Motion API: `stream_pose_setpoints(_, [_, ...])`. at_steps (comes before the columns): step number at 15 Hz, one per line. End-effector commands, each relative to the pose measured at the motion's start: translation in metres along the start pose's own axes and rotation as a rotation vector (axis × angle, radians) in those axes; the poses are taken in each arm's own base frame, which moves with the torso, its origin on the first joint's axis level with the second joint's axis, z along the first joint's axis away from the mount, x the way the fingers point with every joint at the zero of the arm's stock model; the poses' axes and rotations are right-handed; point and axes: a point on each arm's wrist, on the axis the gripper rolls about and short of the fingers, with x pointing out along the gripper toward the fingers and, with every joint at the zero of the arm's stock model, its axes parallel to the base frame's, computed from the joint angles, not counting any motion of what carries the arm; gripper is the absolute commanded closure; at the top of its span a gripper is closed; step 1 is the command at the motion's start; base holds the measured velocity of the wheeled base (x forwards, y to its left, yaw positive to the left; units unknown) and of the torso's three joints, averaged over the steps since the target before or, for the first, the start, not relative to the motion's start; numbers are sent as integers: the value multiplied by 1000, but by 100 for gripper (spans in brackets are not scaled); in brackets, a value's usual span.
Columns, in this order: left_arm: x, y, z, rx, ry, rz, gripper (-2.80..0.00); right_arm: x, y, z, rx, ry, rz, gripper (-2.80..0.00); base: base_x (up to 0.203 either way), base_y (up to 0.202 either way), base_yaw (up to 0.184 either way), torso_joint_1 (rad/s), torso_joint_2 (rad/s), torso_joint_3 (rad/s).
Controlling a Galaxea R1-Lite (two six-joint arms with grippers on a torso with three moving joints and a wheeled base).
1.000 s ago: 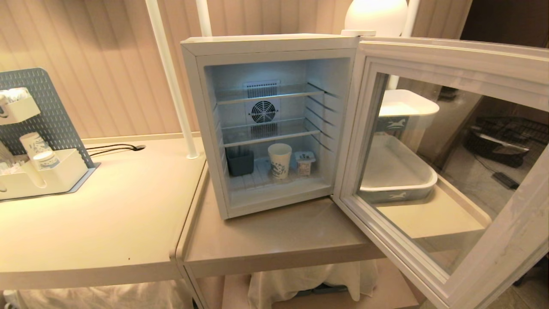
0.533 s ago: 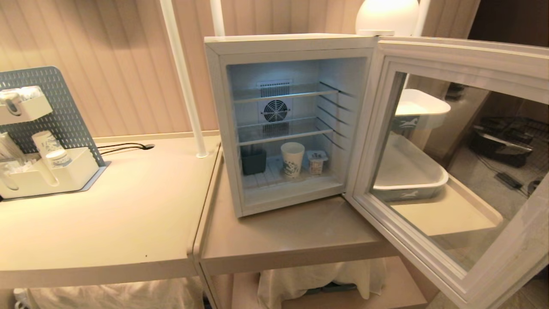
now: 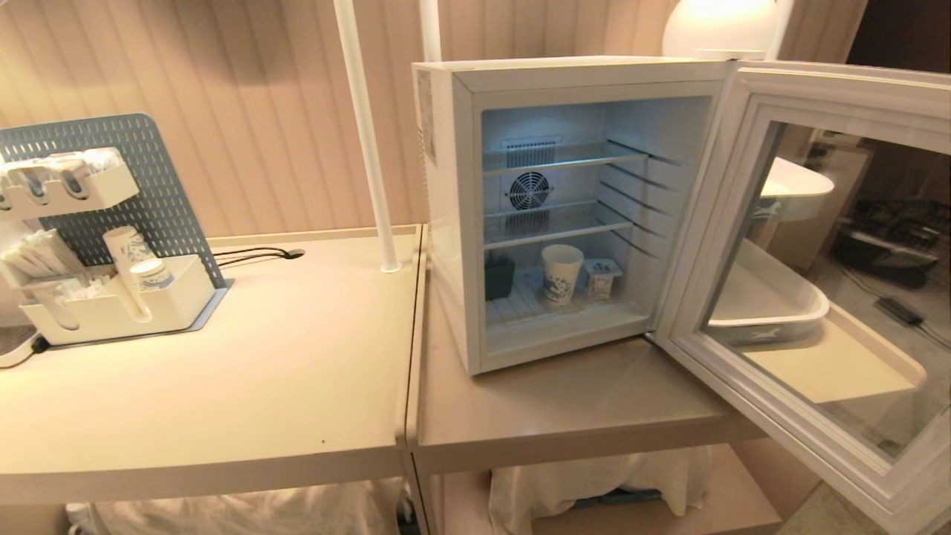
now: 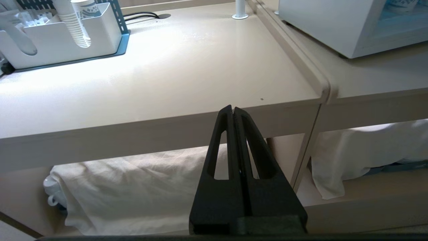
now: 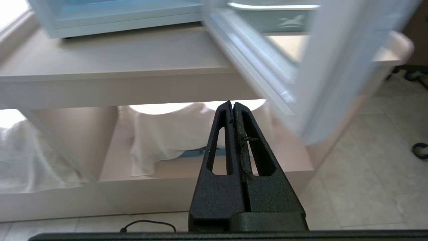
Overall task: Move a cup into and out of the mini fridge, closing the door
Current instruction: Take the yoghurt out of the freezer
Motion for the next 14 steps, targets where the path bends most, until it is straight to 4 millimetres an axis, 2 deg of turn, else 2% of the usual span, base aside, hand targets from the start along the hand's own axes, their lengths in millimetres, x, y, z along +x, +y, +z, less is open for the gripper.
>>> stream_pose_setpoints(1, [0, 0, 0, 0, 1, 0, 0, 0, 0, 0, -1, 2, 1, 0, -36, 192, -5, 0, 1, 6])
stream_pose_setpoints(3, [0, 0, 0, -1, 1, 0, 0, 0, 0, 0, -1, 2, 1, 0, -78, 110, 0, 3, 8, 3])
stream_pose_setpoints(7, [0, 0, 0, -3, 1, 0, 0, 0, 0, 0, 1, 2, 1, 0, -185, 171, 2, 4, 2, 0])
stream_pose_setpoints(10, [0, 0, 0, -2, 1, 2, 0, 0, 0, 0, -1, 2, 1, 0, -172, 103, 1, 5, 1, 4])
stream_pose_setpoints(14, [0, 0, 0, -6, 1, 0, 0, 0, 0, 0, 1, 2, 1, 0, 0, 0, 0, 0, 0, 0])
